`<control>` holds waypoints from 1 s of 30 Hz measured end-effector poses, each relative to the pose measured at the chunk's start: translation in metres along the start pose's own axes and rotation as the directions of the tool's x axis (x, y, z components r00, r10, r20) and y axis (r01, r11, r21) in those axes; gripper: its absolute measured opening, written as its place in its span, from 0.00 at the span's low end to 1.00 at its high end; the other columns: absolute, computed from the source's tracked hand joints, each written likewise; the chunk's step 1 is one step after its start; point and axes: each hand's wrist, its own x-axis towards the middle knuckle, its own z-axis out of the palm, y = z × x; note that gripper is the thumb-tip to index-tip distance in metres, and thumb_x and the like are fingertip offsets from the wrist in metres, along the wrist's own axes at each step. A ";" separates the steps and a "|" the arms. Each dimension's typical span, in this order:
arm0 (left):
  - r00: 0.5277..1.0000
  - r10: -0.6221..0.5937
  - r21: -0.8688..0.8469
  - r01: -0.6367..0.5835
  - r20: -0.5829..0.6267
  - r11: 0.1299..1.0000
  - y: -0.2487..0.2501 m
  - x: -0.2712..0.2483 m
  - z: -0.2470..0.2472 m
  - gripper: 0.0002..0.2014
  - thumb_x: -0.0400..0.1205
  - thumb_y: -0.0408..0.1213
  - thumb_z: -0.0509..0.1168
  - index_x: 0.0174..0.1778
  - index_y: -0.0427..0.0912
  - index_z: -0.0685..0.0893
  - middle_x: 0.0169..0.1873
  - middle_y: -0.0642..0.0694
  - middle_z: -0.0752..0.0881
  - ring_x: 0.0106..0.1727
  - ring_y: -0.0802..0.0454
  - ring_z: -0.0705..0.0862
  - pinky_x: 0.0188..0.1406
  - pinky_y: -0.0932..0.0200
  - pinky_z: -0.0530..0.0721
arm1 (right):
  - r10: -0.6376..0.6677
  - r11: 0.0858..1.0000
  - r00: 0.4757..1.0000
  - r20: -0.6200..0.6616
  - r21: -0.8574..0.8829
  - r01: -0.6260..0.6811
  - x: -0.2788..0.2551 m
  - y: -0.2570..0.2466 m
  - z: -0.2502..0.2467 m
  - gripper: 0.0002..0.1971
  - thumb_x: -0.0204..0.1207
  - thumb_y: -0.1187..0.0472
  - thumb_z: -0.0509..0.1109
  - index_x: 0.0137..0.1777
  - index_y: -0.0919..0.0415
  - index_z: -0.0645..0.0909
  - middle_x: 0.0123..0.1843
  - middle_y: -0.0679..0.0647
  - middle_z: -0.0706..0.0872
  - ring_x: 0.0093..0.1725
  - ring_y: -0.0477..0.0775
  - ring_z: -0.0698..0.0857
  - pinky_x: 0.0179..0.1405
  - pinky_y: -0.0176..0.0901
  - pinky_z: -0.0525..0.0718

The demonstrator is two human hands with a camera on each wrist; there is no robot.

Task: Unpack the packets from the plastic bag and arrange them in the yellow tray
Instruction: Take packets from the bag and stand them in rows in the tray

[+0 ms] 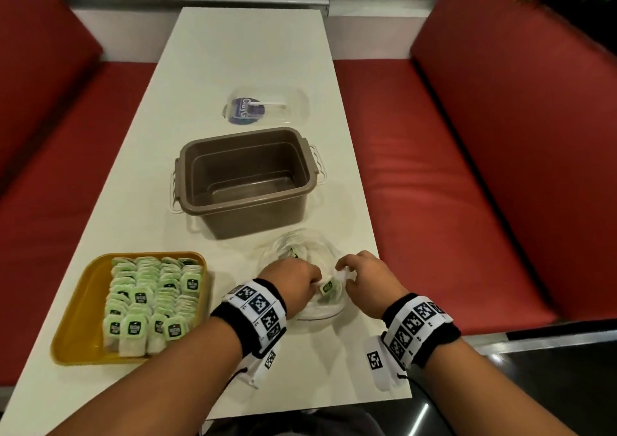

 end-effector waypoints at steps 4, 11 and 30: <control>0.985 -0.017 -0.203 -0.019 -0.171 0.979 -0.007 -0.005 -0.011 0.05 0.81 0.45 0.66 0.50 0.55 0.84 0.43 0.54 0.88 0.43 0.54 0.84 0.48 0.56 0.82 | -0.122 0.990 0.992 -0.018 0.066 0.123 0.001 0.007 -0.007 0.22 0.73 0.59 0.71 0.68 0.48 0.81 0.61 0.49 0.71 0.61 0.49 0.75 0.62 0.36 0.73; 0.964 -0.089 -0.477 -0.042 -0.250 0.878 0.002 0.003 -0.006 0.04 0.79 0.45 0.70 0.49 0.57 0.85 0.36 0.58 0.87 0.34 0.61 0.84 0.42 0.55 0.85 | -0.244 0.939 0.957 -0.156 0.208 0.274 0.005 0.003 -0.028 0.04 0.77 0.57 0.75 0.47 0.57 0.85 0.43 0.49 0.85 0.38 0.44 0.79 0.39 0.35 0.75; 0.974 -0.224 -0.270 0.207 -0.034 0.941 0.023 0.020 0.013 0.11 0.82 0.50 0.65 0.42 0.49 0.88 0.32 0.51 0.89 0.39 0.52 0.87 0.49 0.52 0.86 | -0.052 0.902 0.982 -0.179 0.414 0.123 0.003 0.016 -0.020 0.16 0.75 0.68 0.64 0.32 0.53 0.64 0.28 0.49 0.69 0.27 0.45 0.66 0.26 0.39 0.69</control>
